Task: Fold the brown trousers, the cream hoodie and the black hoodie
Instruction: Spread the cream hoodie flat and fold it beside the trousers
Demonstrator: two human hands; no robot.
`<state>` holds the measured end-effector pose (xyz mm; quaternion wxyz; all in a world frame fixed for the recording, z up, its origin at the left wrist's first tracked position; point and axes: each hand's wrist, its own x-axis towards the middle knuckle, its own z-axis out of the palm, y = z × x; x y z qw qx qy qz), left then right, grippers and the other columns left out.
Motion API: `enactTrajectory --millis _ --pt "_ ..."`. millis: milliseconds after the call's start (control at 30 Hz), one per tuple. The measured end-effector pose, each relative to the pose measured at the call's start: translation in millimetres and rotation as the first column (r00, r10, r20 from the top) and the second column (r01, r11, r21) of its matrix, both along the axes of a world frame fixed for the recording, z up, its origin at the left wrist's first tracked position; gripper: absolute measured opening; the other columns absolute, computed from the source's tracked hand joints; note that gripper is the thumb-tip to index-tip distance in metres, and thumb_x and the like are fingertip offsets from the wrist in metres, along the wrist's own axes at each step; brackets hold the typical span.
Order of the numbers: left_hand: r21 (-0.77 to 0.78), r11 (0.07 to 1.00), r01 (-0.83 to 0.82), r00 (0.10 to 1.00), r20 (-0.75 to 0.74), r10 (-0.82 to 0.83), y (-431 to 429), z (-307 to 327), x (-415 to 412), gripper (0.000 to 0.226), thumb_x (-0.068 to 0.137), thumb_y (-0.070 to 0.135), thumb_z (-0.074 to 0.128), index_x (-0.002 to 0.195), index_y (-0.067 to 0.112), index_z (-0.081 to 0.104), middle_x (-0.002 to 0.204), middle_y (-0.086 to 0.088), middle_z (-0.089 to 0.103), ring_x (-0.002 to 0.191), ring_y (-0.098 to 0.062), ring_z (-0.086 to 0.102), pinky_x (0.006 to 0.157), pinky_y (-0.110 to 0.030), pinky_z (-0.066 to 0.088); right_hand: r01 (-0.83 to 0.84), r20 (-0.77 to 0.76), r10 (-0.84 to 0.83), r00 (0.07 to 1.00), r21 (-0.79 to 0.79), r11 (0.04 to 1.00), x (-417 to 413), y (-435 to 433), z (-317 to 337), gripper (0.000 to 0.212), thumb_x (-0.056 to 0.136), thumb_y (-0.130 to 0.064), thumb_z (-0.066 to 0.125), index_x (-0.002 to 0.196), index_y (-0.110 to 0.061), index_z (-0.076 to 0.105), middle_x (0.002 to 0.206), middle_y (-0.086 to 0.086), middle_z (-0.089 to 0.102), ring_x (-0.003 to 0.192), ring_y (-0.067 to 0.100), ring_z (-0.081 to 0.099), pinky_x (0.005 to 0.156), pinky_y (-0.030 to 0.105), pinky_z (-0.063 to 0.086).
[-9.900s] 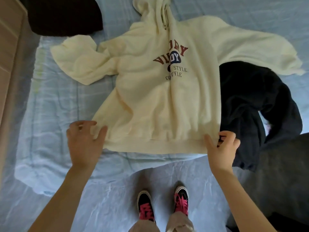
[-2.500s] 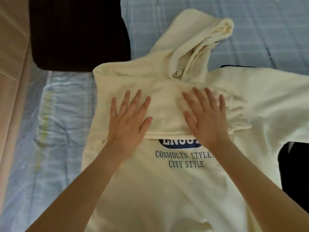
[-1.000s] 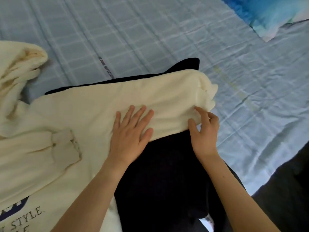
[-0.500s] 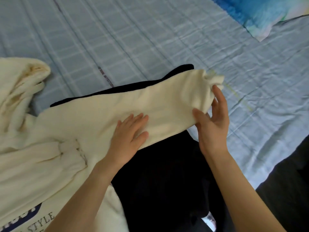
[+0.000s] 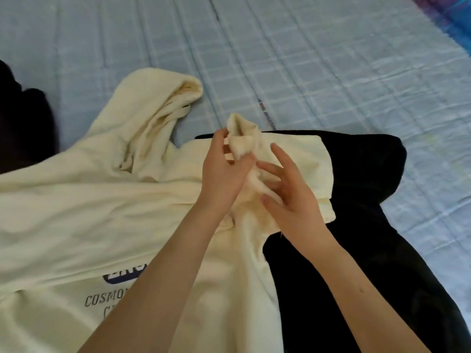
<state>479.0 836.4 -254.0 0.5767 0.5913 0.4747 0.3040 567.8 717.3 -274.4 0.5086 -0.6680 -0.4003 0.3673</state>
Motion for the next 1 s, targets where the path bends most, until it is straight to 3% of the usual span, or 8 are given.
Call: enactTrajectory --millis 100,167,233,333,533,767,900,1000 --pt "-0.097 0.995 -0.038 0.995 0.09 0.047 6 -15 -33 0.034 0.082 0.004 0.064 0.106 0.029 0.061 0.091 0.012 0.069 0.086 -0.002 0.067 0.076 -0.041 0.06 0.086 0.345 -0.072 0.936 -0.025 0.996 -15 2 -8 0.066 0.088 -0.011 0.068 0.148 -0.027 0.044 0.143 -0.009 0.05 0.126 0.008 0.05 0.105 0.028 0.043" --pt "-0.212 0.975 -0.067 0.978 0.18 0.106 7 -23 -54 0.038 0.081 0.006 0.065 0.113 0.026 0.063 0.104 0.003 0.071 0.097 -0.017 0.07 0.083 -0.049 0.06 0.096 0.697 -0.049 0.715 -0.029 0.995 -19 3 -7 0.061 0.089 -0.038 0.063 0.147 -0.025 0.047 0.152 0.0 0.042 0.135 0.021 0.037 0.114 0.036 0.033" --pt "-0.297 0.95 -0.097 0.953 0.247 0.175 9 -28 -76 0.044 0.084 0.001 0.066 0.124 0.021 0.061 0.114 -0.006 0.07 0.104 -0.023 0.07 0.085 -0.048 0.059 0.112 0.847 0.059 0.529 -0.138 0.984 -24 7 -5 0.066 0.089 -0.059 0.05 0.149 -0.031 0.044 0.159 0.006 0.033 0.143 0.037 0.024 0.116 0.054 0.023" --pt "-0.359 0.922 -0.143 0.915 0.308 0.261 13 -30 -114 0.048 0.088 -0.004 0.065 0.13 0.017 0.059 0.117 -0.008 0.07 0.107 -0.022 0.069 0.083 -0.04 0.059 0.127 0.83 0.274 0.486 -0.377 0.917 -41 21 -4 0.069 0.09 -0.073 0.027 0.154 -0.047 0.025 0.165 0.009 0.018 0.148 0.048 0.01 0.114 0.068 0.015" --pt "-0.314 0.904 -0.292 0.851 0.347 0.395 31 -33 -247 0.046 0.085 -0.002 0.065 0.125 0.02 0.062 0.117 -0.003 0.071 0.11 -0.02 0.068 0.083 -0.034 0.059 -0.013 0.791 0.396 0.467 -0.442 0.897 -115 48 -18 0.063 0.094 -0.074 0.013 0.154 -0.054 0.013 0.165 0.009 0.019 0.147 0.05 0.013 0.11 0.071 0.015" --pt "-0.266 0.734 -0.625 0.751 0.049 0.658 45 -75 -377 0.044 0.089 -0.01 0.057 0.126 0.013 0.059 0.098 0.004 0.069 0.096 -0.017 0.066 0.064 -0.02 0.057 -0.213 0.735 0.606 0.302 -0.568 0.795 -180 68 -65 0.06 0.099 -0.063 0.009 0.157 -0.047 0.01 0.167 0.001 0.018 0.153 0.036 0.013 0.118 0.063 0.008" --pt "-0.207 0.827 -0.522 0.851 -0.061 0.522 46 -87 -379 0.055 0.081 0.011 0.079 0.129 0.026 0.056 0.116 0.005 0.069 0.107 -0.015 0.067 0.081 -0.033 0.057 -0.226 0.723 0.621 0.304 -0.578 0.784 -184 66 -73 0.059 0.101 -0.059 0.01 0.157 -0.044 0.013 0.165 -0.003 0.021 0.153 0.034 0.012 0.119 0.063 0.008" --pt "0.029 0.808 -0.589 0.794 -0.166 0.585 46 -81 -380 0.054 0.081 0.014 0.079 0.125 0.033 0.056 0.111 0.016 0.065 0.105 -0.007 0.064 0.088 -0.03 0.054 -0.242 0.724 0.613 0.315 -0.564 0.79 -185 69 -67 0.059 0.099 -0.057 0.012 0.157 -0.044 0.01 0.166 -0.004 0.018 0.154 0.032 0.009 0.12 0.06 0.008"
